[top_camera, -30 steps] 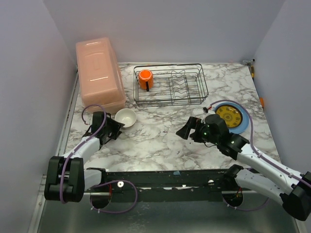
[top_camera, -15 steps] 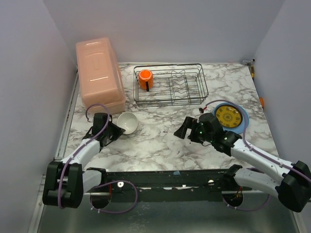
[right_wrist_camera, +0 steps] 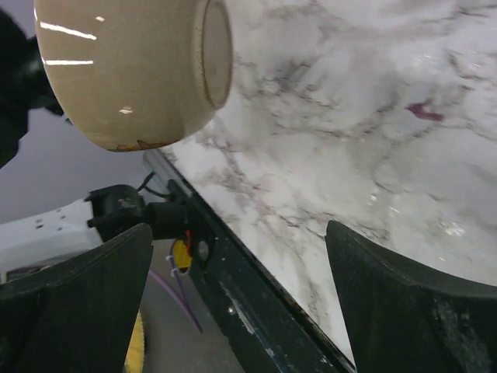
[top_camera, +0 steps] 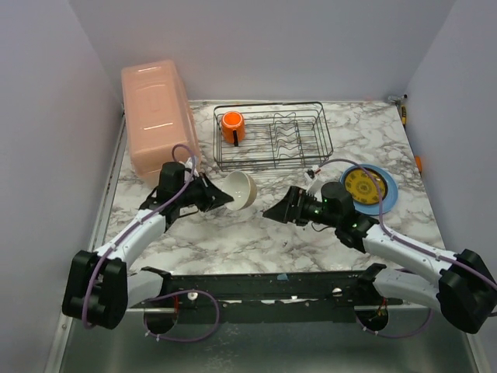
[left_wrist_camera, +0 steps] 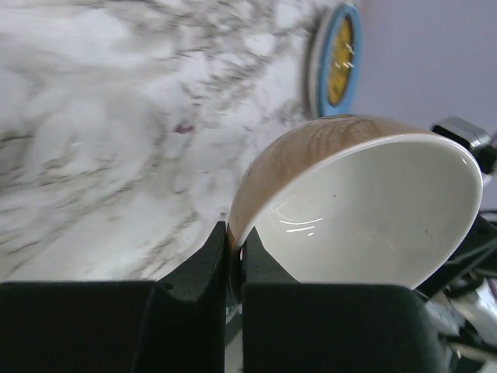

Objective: Load the mixed dishes into the dish rack

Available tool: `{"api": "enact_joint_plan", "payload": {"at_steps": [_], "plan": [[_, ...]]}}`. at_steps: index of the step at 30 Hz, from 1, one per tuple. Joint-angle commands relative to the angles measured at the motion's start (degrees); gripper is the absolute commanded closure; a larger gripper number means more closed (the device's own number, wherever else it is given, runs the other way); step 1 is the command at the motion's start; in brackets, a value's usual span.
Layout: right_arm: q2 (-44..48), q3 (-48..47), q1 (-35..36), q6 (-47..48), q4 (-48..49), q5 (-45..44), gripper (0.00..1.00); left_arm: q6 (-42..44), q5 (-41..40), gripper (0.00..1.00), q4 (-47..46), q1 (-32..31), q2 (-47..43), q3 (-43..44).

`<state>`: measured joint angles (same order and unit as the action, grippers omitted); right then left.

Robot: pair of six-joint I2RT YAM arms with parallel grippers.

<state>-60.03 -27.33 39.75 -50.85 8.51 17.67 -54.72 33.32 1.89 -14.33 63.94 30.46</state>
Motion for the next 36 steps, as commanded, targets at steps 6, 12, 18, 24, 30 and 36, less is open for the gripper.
{"api": "enact_joint_plan", "payload": {"at_steps": [6, 12, 18, 24, 30, 36], "plan": [[-2.88, -2.01, 2.02, -4.26, 19.68, 7.27, 0.04, -5.80, 16.76, 1.00, -18.39, -7.54, 4.62, 2.15], [-0.98, -2.17, 4.63, -3.44, 19.00, 2.73, 0.00, -8.14, 15.81, 1.00, -22.36, -8.93, 5.62, -0.67], [-0.88, -5.22, 7.85, -0.63, 11.00, -5.93, 0.00, -5.69, 13.99, 1.00, -19.09, -10.01, 4.78, -0.24], [-0.70, -7.15, 9.73, -0.97, 4.27, -11.95, 0.10, 2.70, 4.83, 1.00, -4.10, -11.06, 2.23, 3.86], [-1.57, -5.91, 9.91, -2.30, 6.62, -10.97, 0.28, 5.28, -0.84, 1.00, 0.70, -11.69, -1.42, 4.47], [-1.94, -3.67, 9.89, -4.26, 13.09, -8.86, 0.44, 5.71, -3.28, 1.00, 5.50, -11.86, -1.71, 6.29]]}}
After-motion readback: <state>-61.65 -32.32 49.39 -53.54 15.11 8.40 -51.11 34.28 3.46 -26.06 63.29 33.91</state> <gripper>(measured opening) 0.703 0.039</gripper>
